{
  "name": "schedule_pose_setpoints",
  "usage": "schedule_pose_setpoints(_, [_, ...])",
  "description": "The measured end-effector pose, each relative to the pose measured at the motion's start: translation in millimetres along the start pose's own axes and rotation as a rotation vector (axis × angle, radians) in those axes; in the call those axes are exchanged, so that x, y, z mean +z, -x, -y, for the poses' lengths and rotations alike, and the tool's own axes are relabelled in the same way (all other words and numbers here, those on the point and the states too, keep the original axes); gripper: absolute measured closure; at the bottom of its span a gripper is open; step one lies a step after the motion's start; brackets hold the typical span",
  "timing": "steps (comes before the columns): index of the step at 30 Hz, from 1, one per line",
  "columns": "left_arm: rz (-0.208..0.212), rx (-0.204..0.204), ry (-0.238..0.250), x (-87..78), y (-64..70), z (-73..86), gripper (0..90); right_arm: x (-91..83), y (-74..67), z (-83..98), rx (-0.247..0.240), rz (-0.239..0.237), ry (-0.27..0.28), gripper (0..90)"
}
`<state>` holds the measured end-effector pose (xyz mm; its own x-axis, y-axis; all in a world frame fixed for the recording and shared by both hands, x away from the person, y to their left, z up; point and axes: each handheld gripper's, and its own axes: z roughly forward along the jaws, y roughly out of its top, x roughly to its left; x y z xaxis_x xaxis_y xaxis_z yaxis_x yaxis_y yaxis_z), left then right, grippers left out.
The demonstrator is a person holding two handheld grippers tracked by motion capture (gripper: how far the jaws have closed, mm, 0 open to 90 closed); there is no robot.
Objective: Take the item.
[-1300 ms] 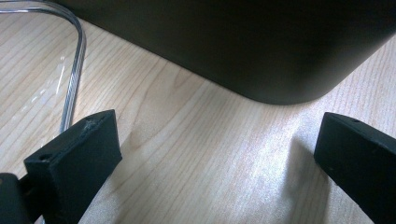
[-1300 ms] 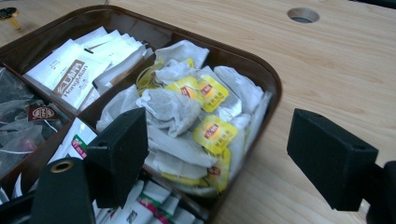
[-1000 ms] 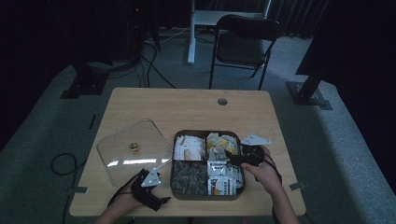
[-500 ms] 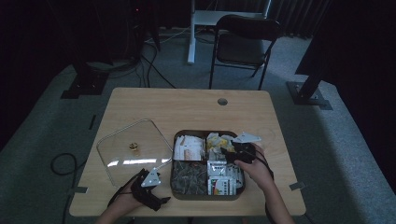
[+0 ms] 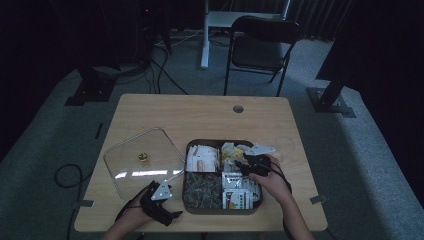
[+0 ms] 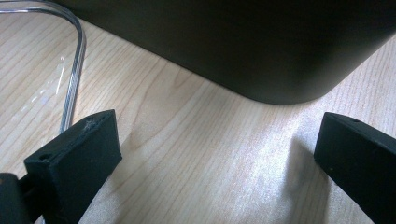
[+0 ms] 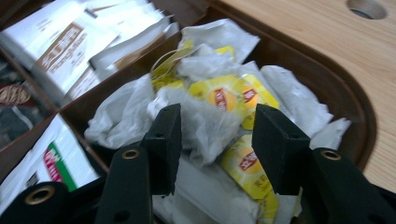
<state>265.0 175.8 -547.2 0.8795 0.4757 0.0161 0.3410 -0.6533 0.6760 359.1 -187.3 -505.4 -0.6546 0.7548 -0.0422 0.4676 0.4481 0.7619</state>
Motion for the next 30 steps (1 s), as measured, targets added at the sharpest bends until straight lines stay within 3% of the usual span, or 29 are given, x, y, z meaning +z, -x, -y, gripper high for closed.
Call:
schedule_pose_setpoints(2, [0.000,0.000,0.000,0.0,0.0,0.0,0.4,1.7,0.0,0.7,-0.019,-0.038,-0.010,51.0])
schedule_pose_setpoints(4, [0.000,0.000,0.000,0.0,0.0,0.0,0.4,2.0,0.4,1.3,-0.032,-0.041,-0.018,54.4])
schedule_pose_setpoints(14, [-0.001,-0.001,0.002,0.2,0.1,0.1,0.4,-1.4,7.2,4.2,0.033,-0.030,-0.007,81.7])
schedule_pose_setpoints(30, [-0.001,0.000,0.002,0.1,0.0,0.1,0.4,-19.8,9.5,-3.0,0.072,-0.038,0.077,85.6])
